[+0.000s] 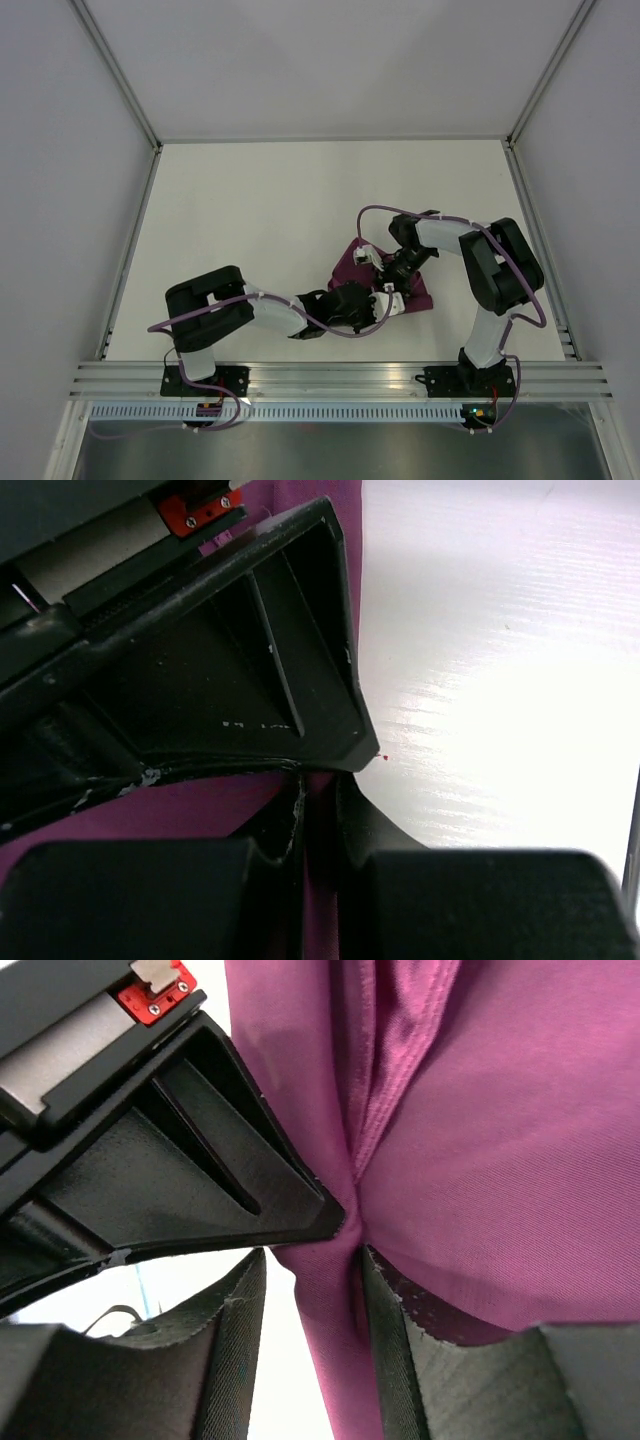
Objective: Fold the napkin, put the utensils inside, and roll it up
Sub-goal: Roll the napkin with the utensil
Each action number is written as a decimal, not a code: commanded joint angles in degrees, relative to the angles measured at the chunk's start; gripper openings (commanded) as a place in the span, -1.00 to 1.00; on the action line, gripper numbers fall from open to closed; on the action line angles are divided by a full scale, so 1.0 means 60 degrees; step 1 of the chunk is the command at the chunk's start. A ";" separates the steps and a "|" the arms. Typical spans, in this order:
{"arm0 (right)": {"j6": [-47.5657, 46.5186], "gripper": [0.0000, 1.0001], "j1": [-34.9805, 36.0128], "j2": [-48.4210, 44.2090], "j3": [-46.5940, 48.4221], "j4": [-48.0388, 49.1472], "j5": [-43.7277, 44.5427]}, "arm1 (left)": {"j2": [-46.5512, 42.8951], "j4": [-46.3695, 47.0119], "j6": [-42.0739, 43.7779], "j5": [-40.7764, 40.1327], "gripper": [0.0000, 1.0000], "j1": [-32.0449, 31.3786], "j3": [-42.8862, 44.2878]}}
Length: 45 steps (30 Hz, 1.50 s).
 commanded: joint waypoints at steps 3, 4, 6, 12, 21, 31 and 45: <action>0.0188 0.01 0.0026 -0.0716 0.0212 0.1244 0.0444 | 0.0354 -0.1167 -0.1016 0.0724 -0.95 0.0131 -0.0223; 0.0275 0.02 0.0011 -0.0790 0.0212 0.1288 0.0517 | 0.0252 -0.1109 -0.1074 0.0812 -0.95 0.0189 -0.0368; 0.0422 0.04 -0.0033 -0.1067 0.0212 0.1390 0.0620 | 0.0149 -0.0860 -0.1235 0.0769 -0.95 0.0233 -0.0559; 0.1374 0.12 -0.0486 -0.1916 0.0095 0.2473 0.0884 | -0.0261 0.0472 -0.1966 0.0140 -0.95 0.0277 -0.1613; 0.2226 0.14 -0.0941 -0.4155 -0.1178 0.4260 0.1031 | -0.0058 0.0752 -0.3197 0.1982 -0.95 0.1404 -0.1688; 0.0951 0.20 -0.0488 -0.6370 -0.3346 0.5154 0.1543 | 0.1260 0.0284 -0.4062 0.5437 -0.95 0.2869 -0.0913; 0.0921 0.23 0.2296 -0.6665 -0.5032 0.7161 0.3592 | 0.2536 -0.1546 -0.4517 0.6994 -0.95 0.3822 0.0347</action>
